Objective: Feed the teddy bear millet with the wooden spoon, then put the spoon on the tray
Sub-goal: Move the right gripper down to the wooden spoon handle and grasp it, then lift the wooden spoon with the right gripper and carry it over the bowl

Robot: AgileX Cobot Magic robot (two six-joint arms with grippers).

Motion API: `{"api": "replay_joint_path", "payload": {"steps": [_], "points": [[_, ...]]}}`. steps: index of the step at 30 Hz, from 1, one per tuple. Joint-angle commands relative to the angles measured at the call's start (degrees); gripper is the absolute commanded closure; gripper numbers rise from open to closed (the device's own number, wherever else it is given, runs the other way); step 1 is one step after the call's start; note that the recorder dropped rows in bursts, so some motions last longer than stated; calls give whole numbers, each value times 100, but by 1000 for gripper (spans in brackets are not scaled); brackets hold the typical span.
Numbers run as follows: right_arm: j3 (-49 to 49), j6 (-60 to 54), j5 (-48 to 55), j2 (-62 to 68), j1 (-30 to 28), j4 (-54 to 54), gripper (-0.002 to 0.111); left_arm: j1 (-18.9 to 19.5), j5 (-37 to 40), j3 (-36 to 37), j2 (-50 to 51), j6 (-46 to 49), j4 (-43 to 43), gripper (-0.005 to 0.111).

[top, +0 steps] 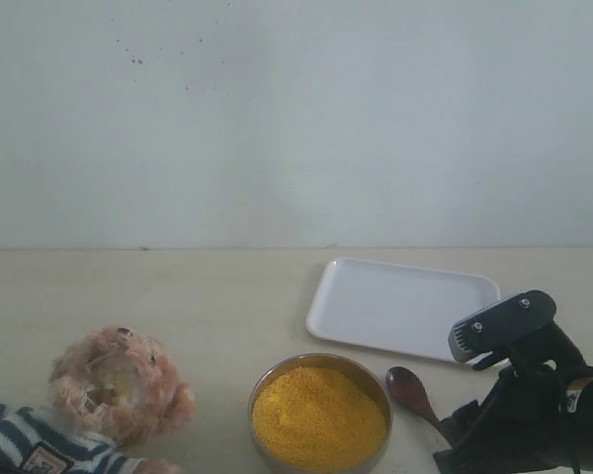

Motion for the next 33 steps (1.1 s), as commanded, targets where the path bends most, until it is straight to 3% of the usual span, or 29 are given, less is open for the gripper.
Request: {"api": "replay_joint_path", "payload": {"steps": [1, 18, 20, 25, 33], "points": [[31, -201, -184, 345, 7, -57, 50, 13, 98, 9, 8, 56, -49, 103], [21, -294, -956, 1715, 7, -47, 51, 13, 98, 9, 8, 74, -49, 103], [21, -294, -809, 1715, 7, -47, 60, 13, 98, 9, 8, 74, -49, 103], [32, -283, -525, 1627, 7, 145, 106, 13, 98, 9, 8, 74, -49, 103], [32, -380, 169, 431, 7, 262, 106, 13, 98, 9, 8, 86, -49, 103]]}}
